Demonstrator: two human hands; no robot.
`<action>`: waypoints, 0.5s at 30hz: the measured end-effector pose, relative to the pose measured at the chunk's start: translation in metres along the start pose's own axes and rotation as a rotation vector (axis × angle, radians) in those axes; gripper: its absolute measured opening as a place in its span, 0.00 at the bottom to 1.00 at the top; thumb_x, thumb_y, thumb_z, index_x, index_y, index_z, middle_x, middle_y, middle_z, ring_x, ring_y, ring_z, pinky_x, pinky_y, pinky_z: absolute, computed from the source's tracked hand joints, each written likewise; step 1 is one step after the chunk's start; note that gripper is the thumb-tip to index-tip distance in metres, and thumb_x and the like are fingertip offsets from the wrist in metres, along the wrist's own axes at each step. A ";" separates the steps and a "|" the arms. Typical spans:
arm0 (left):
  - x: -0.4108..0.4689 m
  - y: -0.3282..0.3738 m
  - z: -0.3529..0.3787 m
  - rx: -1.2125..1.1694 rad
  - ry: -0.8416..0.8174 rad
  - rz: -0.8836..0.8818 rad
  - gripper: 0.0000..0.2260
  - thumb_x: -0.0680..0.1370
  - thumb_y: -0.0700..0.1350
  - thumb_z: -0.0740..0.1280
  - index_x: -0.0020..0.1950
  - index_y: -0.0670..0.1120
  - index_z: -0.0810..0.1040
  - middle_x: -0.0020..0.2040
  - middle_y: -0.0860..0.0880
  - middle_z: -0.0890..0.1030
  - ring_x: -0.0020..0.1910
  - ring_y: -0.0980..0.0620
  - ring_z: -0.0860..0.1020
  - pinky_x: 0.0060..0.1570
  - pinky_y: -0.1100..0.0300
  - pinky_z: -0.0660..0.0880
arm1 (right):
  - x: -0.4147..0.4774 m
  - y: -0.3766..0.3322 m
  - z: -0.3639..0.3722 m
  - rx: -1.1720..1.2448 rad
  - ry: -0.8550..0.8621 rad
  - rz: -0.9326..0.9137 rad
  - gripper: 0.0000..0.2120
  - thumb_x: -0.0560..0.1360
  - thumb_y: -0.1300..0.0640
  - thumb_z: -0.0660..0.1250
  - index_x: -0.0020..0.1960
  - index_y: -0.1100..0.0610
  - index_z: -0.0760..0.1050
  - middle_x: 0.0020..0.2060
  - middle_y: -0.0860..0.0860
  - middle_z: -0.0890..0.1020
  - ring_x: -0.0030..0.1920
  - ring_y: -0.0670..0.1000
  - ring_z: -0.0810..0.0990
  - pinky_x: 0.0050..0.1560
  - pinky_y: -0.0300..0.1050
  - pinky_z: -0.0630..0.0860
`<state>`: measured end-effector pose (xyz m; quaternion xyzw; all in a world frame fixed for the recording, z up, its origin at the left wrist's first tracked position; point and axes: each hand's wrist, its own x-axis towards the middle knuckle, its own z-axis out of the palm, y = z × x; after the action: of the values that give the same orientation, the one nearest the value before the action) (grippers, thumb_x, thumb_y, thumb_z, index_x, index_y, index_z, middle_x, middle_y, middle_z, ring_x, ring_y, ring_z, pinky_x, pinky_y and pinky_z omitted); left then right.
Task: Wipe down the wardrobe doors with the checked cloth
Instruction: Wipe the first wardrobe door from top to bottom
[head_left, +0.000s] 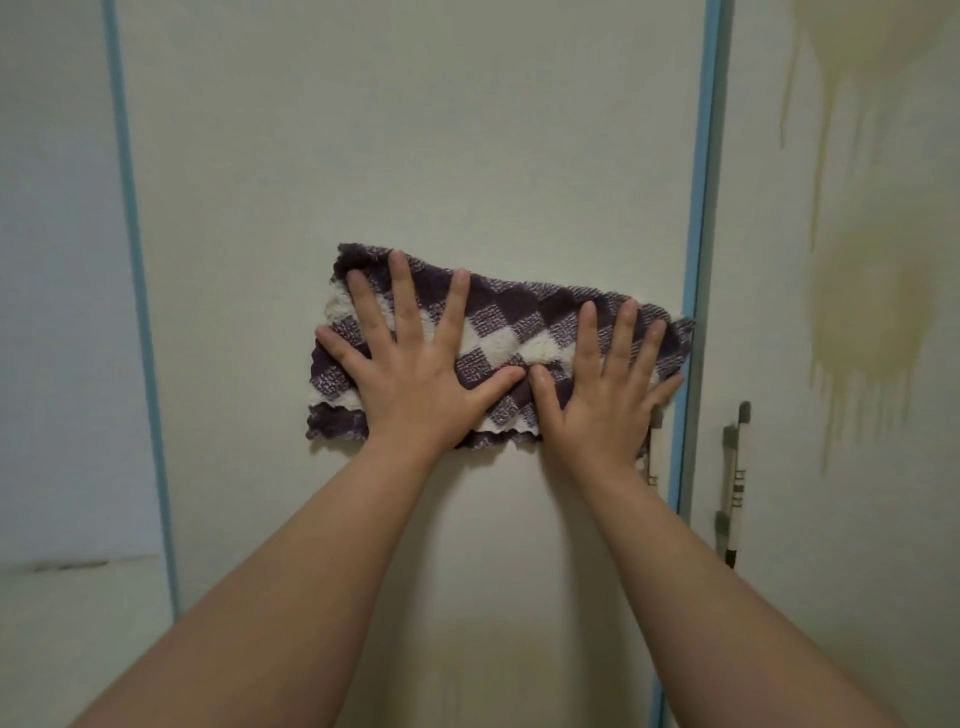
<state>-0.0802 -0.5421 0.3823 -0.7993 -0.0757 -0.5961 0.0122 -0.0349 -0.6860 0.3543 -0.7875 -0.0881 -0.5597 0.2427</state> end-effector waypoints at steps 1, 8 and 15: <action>-0.004 0.000 0.000 -0.003 -0.003 -0.009 0.43 0.65 0.77 0.47 0.74 0.58 0.44 0.76 0.40 0.46 0.72 0.31 0.43 0.59 0.25 0.41 | -0.001 0.001 0.000 -0.003 -0.007 -0.015 0.34 0.73 0.35 0.47 0.74 0.48 0.45 0.75 0.56 0.48 0.74 0.62 0.43 0.65 0.72 0.38; -0.027 -0.013 0.003 0.022 -0.025 0.000 0.44 0.64 0.78 0.47 0.75 0.58 0.45 0.76 0.40 0.48 0.72 0.34 0.42 0.59 0.27 0.39 | -0.030 -0.003 0.007 -0.007 -0.014 -0.038 0.32 0.74 0.37 0.48 0.74 0.50 0.47 0.74 0.58 0.50 0.73 0.63 0.46 0.67 0.66 0.38; -0.068 -0.042 0.010 0.049 -0.059 -0.009 0.44 0.64 0.78 0.48 0.75 0.57 0.46 0.75 0.42 0.46 0.72 0.34 0.43 0.58 0.27 0.39 | -0.072 -0.017 0.020 -0.029 -0.083 -0.054 0.33 0.74 0.37 0.49 0.75 0.51 0.49 0.74 0.60 0.53 0.73 0.64 0.48 0.64 0.73 0.41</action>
<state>-0.0952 -0.5066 0.3119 -0.8157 -0.0939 -0.5701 0.0268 -0.0507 -0.6516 0.2877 -0.8107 -0.1115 -0.5341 0.2123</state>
